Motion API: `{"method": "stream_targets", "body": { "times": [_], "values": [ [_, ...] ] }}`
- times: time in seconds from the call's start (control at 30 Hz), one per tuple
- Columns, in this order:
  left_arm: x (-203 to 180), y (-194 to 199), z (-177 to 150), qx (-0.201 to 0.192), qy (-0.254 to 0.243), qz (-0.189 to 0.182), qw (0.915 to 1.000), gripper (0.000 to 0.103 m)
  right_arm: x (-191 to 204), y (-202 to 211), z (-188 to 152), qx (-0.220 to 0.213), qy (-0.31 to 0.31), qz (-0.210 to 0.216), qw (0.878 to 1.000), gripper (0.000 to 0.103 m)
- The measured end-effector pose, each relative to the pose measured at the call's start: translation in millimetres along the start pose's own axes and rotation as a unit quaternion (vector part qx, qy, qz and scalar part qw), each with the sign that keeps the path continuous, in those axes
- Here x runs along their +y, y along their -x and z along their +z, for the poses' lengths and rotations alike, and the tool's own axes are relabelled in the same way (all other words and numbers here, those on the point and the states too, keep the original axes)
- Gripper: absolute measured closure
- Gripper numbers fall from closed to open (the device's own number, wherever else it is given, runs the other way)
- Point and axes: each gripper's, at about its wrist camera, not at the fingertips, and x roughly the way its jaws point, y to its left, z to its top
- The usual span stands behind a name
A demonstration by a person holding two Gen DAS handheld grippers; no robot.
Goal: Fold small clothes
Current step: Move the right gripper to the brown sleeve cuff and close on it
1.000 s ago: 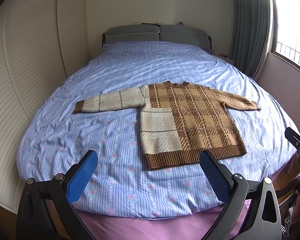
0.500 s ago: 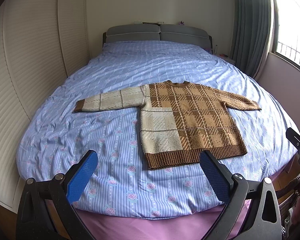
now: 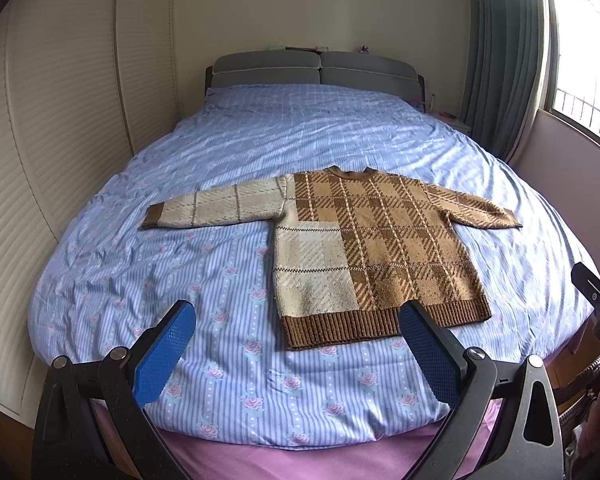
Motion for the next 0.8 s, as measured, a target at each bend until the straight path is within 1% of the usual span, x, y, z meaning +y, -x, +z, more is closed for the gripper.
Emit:
{"method": "stream_targets", "body": {
  "times": [0.2, 0.37, 0.47, 0.67, 0.73, 0.8],
  "values": [
    [-17.3, -18.3, 10.0, 0.002, -0.011, -0.009, 0.9999, 0.0, -11.8, -12.0, 5.1, 0.001, -0.012, -0.011, 1.0, 0.001],
    [-36.0, -35.7, 25.7, -0.003, -0.013, -0.02, 0.9997, 0.0, -28.2, -29.4, 14.0, 0.001, -0.028, -0.016, 0.999, 0.001],
    [-55.1, -48.9, 40.3, -0.016, -0.021, -0.029, 0.9992, 0.0, -42.2, -43.3, 24.1, -0.002, -0.045, -0.019, 0.999, 0.001],
    [-101.8, -79.5, 73.0, -0.049, -0.03, -0.048, 0.9972, 0.0, -76.7, -77.5, 47.0, -0.02, -0.07, -0.04, 0.997, 0.001],
    [-118.7, -91.3, 83.6, -0.058, -0.035, -0.05, 0.9965, 0.0, -91.0, -92.2, 54.3, -0.025, -0.08, -0.051, 0.995, 0.001],
    [-134.1, -105.8, 93.2, -0.058, -0.035, -0.059, 0.996, 0.0, -105.8, -109.6, 60.5, -0.027, -0.087, -0.066, 0.994, 0.001]
  ]
}}
